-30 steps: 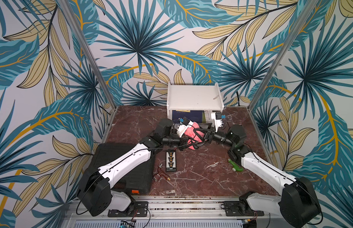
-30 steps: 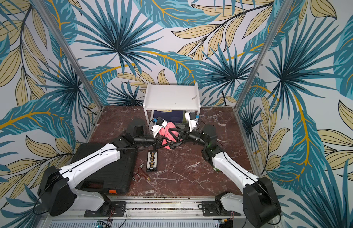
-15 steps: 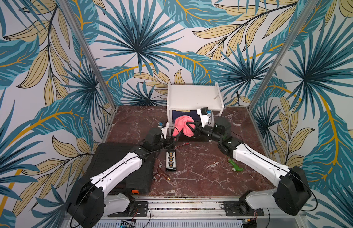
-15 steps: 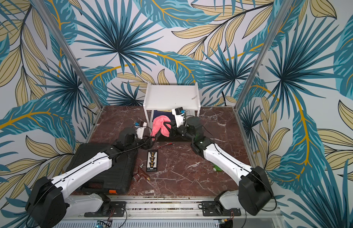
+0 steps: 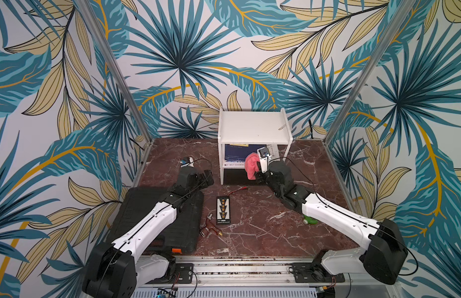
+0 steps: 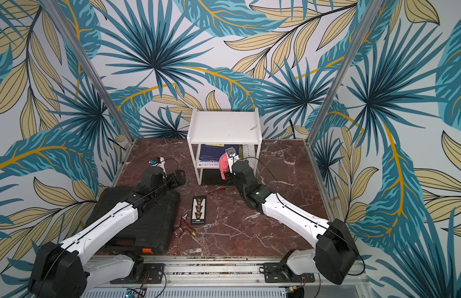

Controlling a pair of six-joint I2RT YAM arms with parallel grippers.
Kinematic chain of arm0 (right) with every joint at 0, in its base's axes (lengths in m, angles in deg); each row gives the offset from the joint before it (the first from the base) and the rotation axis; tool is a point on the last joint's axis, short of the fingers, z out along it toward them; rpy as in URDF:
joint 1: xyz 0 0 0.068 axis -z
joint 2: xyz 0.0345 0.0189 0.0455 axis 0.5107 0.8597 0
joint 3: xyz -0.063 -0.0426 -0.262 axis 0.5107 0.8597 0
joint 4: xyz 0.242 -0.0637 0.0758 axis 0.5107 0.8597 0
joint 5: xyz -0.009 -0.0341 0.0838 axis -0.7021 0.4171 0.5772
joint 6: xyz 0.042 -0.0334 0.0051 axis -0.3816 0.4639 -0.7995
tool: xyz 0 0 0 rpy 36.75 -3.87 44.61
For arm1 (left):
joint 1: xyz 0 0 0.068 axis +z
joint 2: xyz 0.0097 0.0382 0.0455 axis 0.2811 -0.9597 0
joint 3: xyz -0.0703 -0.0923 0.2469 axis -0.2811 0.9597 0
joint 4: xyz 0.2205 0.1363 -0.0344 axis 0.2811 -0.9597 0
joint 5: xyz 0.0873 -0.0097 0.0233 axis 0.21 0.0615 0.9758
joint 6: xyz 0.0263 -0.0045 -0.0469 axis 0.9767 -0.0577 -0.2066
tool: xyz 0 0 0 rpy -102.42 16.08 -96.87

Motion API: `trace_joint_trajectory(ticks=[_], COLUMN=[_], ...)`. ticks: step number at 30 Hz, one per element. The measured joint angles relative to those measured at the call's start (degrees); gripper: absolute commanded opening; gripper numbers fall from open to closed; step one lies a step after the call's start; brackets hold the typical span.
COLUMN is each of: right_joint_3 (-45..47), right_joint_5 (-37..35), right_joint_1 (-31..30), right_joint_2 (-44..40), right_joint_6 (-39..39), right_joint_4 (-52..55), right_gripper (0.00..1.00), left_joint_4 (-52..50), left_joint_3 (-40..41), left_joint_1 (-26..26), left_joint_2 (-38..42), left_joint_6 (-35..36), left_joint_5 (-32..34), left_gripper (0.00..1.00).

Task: Wipe the bookshelf clean with a cloth
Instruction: Wipe the dust from the shelf.

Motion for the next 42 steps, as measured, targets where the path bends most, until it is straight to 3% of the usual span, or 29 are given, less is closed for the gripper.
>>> trace_joint_trajectory(ticks=[2,6,11,15,20,23,27,31,36,39,42], right_joint_3=[-0.7,3.0,13.2,10.0,1.7,4.8,12.0,11.1,5.4,10.2,18.6], right_joint_5=[1.8,-3.1,-5.6,0.0,-2.9,-5.8,-3.0,0.4,3.0,6.0,13.3], right_joint_1=[-0.5,0.5,7.8,9.2,9.1,9.7,12.9,16.7,18.8,21.8,28.7], right_joint_2=[1.5,0.5,-16.4,-24.6,-22.0,-17.2,-8.8,-12.5,-18.9,-18.6,-16.7], right_joint_6=[-0.7,-0.7,-0.7,-1.2,-0.6,-2.4,-8.3,-11.4,-13.6,-17.3,-22.6], right_joint_4=[-0.7,1.9,9.9,13.9,7.2,2.8,6.0,9.1,1.2,-2.6,-1.9], right_gripper=[0.0,0.0,0.0,0.0,0.0,0.0,0.0,0.0,0.0,0.0,0.0], left_joint_4=[-2.7,-3.7,-3.6,-0.8,3.8,5.0,5.6,7.3,10.6,10.4,9.6], left_joint_3=[-4.6,-6.5,-5.6,-5.0,-5.0,-5.0,-5.0,-4.9,-4.9,-5.1,-6.3], left_joint_1=[0.0,0.0,0.0,-0.1,-2.1,-3.1,-3.3,-3.4,-3.8,-3.9,-4.0], left_joint_2=[-3.7,-5.0,-2.8,-0.8,0.0,0.0,0.1,0.2,0.8,0.6,-0.2], left_joint_6=[0.8,1.2,1.3,3.0,6.6,7.8,9.2,11.4,14.2,15.1,15.4], left_joint_5=[0.0,0.4,1.0,-4.3,-8.4,-9.4,-10.4,-13.0,-14.5,-13.1,-11.4], left_gripper=[1.0,1.0,1.0,1.0,1.0,1.0,1.0,1.0,1.0,1.0,0.96])
